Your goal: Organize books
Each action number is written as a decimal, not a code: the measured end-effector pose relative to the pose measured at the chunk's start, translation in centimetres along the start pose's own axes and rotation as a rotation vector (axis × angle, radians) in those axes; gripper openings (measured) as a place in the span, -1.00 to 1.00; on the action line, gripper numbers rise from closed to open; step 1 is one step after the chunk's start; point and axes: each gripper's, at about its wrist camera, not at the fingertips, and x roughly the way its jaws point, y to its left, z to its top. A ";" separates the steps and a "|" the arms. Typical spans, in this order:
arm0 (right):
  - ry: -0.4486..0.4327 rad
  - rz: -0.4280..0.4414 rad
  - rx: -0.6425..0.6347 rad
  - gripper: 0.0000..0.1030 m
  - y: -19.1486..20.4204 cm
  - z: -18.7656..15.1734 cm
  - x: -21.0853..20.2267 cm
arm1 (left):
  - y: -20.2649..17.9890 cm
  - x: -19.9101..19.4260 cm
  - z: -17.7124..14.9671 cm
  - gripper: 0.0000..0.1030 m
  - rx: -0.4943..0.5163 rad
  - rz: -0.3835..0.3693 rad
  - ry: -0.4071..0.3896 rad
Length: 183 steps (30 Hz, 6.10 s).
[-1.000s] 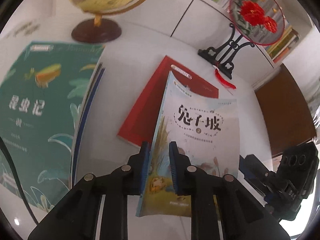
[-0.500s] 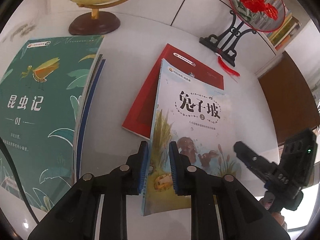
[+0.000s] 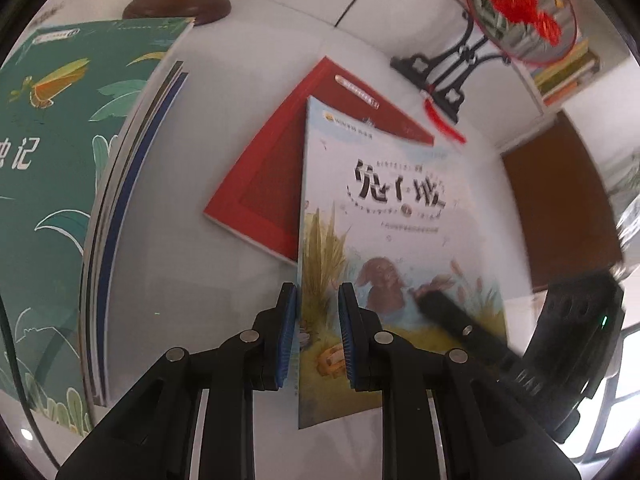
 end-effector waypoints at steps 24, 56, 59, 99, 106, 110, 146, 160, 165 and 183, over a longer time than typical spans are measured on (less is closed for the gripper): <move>-0.142 0.029 -0.153 -0.78 9.3 1.7 -4.0 | 0.9 -9.9 2.8 -0.68 0.007 -0.122 -0.191; -0.010 0.080 -0.305 -0.75 25.1 -0.3 10.3 | 17.1 -19.5 5.6 -0.67 -0.081 0.017 -0.311; 0.008 0.076 -0.301 -0.75 25.2 -0.7 11.6 | 18.1 -18.9 5.5 -0.67 -0.082 0.046 -0.286; 0.176 0.045 -0.062 0.25 21.5 -1.7 12.6 | 17.8 -16.4 7.0 0.53 -0.121 0.228 -0.221; 0.034 -0.023 -0.007 0.26 15.9 0.5 6.6 | 10.5 -13.4 8.2 0.53 0.007 0.106 -0.192; -0.087 -0.079 0.076 0.30 11.3 1.8 2.8 | 6.2 -10.4 8.2 0.53 0.063 0.066 -0.137; -0.161 -0.027 0.240 0.60 -1.5 5.9 2.1 | -1.4 4.3 8.5 0.72 0.229 0.221 0.068; -0.186 0.270 0.225 0.69 -1.6 6.4 1.0 | -1.9 4.8 7.8 0.78 0.325 0.214 0.076; -0.136 0.158 0.163 -0.03 -1.0 6.4 2.2 | -1.9 4.9 7.6 0.78 0.334 0.216 0.072; -0.197 0.487 0.290 -0.87 -1.6 5.6 0.7 | 1.8 3.2 8.2 0.82 -0.030 -0.159 0.099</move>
